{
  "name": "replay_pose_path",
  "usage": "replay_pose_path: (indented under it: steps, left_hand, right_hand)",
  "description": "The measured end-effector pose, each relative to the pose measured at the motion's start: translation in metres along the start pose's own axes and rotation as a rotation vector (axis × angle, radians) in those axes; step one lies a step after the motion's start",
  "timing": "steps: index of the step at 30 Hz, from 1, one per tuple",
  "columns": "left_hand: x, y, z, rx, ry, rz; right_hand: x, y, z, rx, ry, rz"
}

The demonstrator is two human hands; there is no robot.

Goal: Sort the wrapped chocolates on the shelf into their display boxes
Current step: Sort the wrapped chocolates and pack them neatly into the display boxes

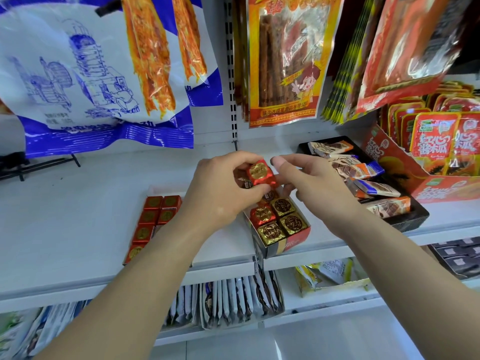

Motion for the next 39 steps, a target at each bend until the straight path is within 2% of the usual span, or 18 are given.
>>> replay_pose_path:
  steps: [2,6,10,16,20,26,28,30,32,35,39]
  left_hand:
    - [-0.009,-0.001,-0.002,-0.008,-0.033,-0.079]
    - [-0.031,0.001,0.007,-0.178,-0.14,-0.267]
    - [-0.03,0.0,0.015,-0.242,-0.174,-0.26]
    - [-0.037,-0.001,0.014,-0.34,-0.068,-0.271]
    - [-0.037,-0.001,0.016,-0.316,-0.111,-0.222]
    - [-0.035,-0.005,0.018,-0.331,-0.143,-0.188]
    - [-0.035,-0.009,0.013,-0.253,-0.149,-0.178]
    - [-0.038,-0.016,0.005,-0.101,-0.208,-0.21]
    - [-0.043,-0.022,0.006,-0.016,-0.322,-0.255]
    - [-0.05,-0.027,0.013,-0.008,-0.465,-0.319]
    - [-0.055,-0.028,0.019,-0.07,-0.519,-0.396]
  right_hand:
    - [0.002,-0.001,-0.003,0.037,0.034,0.003]
    - [0.012,-0.002,-0.013,0.096,0.051,0.031]
    - [0.017,-0.003,-0.012,0.08,0.056,0.047]
    - [0.018,-0.005,-0.01,0.068,0.058,0.03]
    - [0.017,-0.006,-0.01,0.072,0.092,-0.008]
    - [0.014,-0.007,-0.006,0.031,0.268,-0.121]
    - [0.016,-0.008,-0.008,0.061,0.304,-0.134]
    - [0.018,-0.01,-0.011,0.106,0.309,-0.134]
    - [0.021,-0.014,-0.01,0.11,0.315,-0.131]
    - [0.029,-0.017,-0.002,0.041,0.359,-0.113]
    - [0.034,-0.016,-0.001,0.035,0.366,-0.104]
Point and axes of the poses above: each hand's wrist, its own y-axis away from the middle knuckle, its own z-axis out of the palm, x = y × z, the point moved 7 cm from there along -y, towards the middle knuckle, and after that the axes turned 2 degrees about -x, right-handed, at the moved point
